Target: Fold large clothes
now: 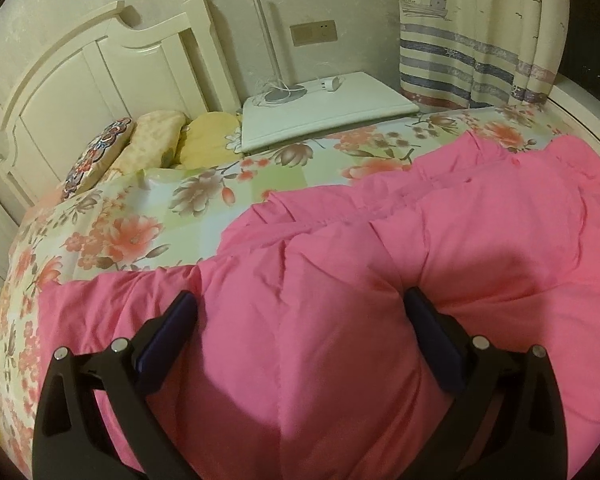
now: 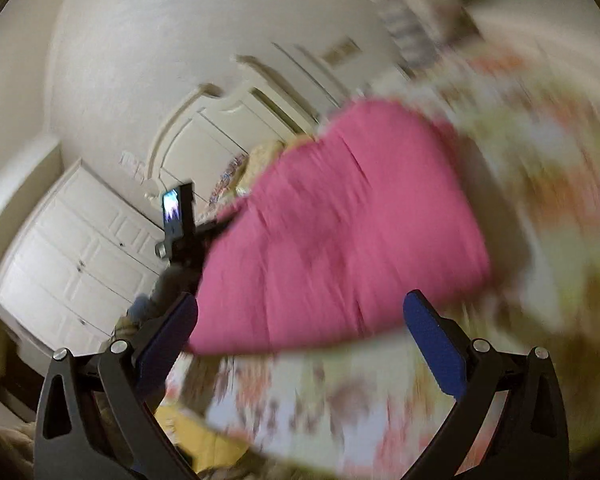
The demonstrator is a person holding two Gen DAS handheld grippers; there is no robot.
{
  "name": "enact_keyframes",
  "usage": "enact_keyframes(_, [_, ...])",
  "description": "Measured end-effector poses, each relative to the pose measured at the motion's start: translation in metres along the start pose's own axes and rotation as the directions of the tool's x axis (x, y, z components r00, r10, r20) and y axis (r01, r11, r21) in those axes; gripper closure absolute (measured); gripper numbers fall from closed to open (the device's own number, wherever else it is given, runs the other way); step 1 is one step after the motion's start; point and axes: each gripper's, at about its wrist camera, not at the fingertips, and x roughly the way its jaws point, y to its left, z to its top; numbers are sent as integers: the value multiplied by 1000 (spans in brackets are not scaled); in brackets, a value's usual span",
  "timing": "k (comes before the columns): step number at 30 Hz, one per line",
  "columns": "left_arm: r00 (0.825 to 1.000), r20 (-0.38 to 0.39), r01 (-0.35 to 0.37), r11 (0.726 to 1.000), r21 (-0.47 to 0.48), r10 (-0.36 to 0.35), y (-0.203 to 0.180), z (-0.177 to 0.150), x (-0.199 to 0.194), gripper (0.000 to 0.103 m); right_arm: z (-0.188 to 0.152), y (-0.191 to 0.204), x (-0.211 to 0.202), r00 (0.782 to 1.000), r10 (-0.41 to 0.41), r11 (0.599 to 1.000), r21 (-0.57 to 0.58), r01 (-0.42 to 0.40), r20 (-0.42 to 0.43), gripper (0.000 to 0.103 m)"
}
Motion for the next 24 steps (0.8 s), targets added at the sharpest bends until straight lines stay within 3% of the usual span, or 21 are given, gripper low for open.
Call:
enact_keyframes(2, [999, 6, -38, 999, -3, 38, -1, 0, -9, 2, -19, -15, 9, 997, -24, 998, 57, 29, -79, 4])
enact_keyframes(4, [997, 43, -66, 998, -22, 67, -1, -1, -29, 2, -24, -21, 19, 994, -33, 997, 71, 41, -103, 4])
enact_keyframes(9, [985, 172, -14, 1000, -25, 18, -6, -14, -88, 2, -3, -26, 49, 995, -60, 992, 109, 68, -82, 4])
enact_keyframes(12, [989, 145, -2, 1000, 26, -2, -17, -25, -81, 2, 13, -25, 67, 994, -94, 987, 128, 101, -56, 4])
enact_keyframes(14, [997, 82, -3, 998, 59, -1, -24, -36, -53, 2, 26, -22, 83, 991, -129, 982, 133, 131, -26, 4])
enact_keyframes(18, [992, 24, 128, 991, -40, -127, -5, -36, -30, 2, 46, -21, 107, 981, -189, 969, 174, 178, 51, 4])
enact_keyframes(20, [990, 17, 138, 989, -55, -137, -3, -35, -26, 2, 58, -22, 121, 970, -222, 960, 197, 199, 99, 4])
enact_keyframes(22, [993, 28, 116, 991, -69, -114, -2, -37, -26, 2, 64, -23, 130, 966, -194, 966, 208, 157, 173, 4])
enact_keyframes(24, [995, 38, 91, 992, -86, -88, -2, -40, -26, 2, 67, -26, 134, 973, -75, 981, 191, 33, 219, 9])
